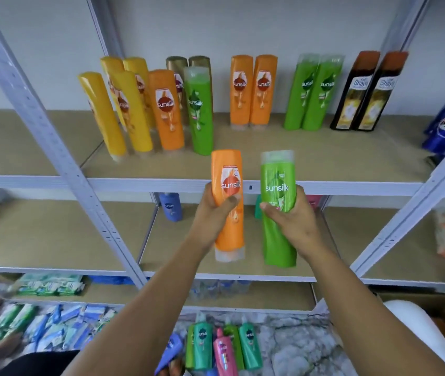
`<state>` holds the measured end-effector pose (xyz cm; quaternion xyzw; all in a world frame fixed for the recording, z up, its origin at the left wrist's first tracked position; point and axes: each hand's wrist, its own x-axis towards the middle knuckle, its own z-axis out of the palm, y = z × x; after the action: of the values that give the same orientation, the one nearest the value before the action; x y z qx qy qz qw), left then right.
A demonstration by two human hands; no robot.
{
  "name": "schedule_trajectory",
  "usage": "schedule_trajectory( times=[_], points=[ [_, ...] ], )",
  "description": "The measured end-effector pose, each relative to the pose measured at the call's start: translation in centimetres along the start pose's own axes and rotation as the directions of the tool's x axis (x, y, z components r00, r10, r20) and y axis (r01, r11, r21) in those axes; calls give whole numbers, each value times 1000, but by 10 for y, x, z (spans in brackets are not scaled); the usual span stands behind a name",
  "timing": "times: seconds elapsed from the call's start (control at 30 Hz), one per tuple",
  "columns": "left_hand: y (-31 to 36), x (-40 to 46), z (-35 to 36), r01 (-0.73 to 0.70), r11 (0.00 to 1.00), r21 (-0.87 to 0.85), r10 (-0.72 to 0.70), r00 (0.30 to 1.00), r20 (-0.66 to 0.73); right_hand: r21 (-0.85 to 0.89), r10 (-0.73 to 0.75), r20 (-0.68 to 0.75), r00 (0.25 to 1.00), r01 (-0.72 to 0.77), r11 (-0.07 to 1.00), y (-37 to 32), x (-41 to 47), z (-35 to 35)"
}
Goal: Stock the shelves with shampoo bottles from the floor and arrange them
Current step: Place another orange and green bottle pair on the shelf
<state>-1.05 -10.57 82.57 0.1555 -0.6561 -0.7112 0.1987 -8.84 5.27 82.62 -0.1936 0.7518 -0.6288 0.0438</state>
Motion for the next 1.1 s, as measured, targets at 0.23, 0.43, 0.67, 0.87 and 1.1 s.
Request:
schedule_trajectory(
  times=[0.23, 0.43, 0.67, 0.87, 1.1],
  points=[
    [46, 66, 13, -141, 988, 61, 142, 990, -18, 36, -108, -62, 992, 110, 993, -36, 69, 2],
    [74, 117, 29, -223, 970, 92, 228, 973, -44, 76, -170, -78, 982, 176, 982, -47, 139, 2],
    [75, 156, 42, -245, 964, 100, 254, 963, -86, 140, -230, -39, 972, 233, 962, -34, 196, 13],
    [62, 184, 41, -245, 956, 162, 264, 959, -103, 202, -253, 1, 968, 247, 948, -23, 221, 21],
    [54, 212, 42, -277, 945, 175, 304, 941, -147, 186, -261, -10, 965, 258, 948, -6, 247, 32]
  ],
)
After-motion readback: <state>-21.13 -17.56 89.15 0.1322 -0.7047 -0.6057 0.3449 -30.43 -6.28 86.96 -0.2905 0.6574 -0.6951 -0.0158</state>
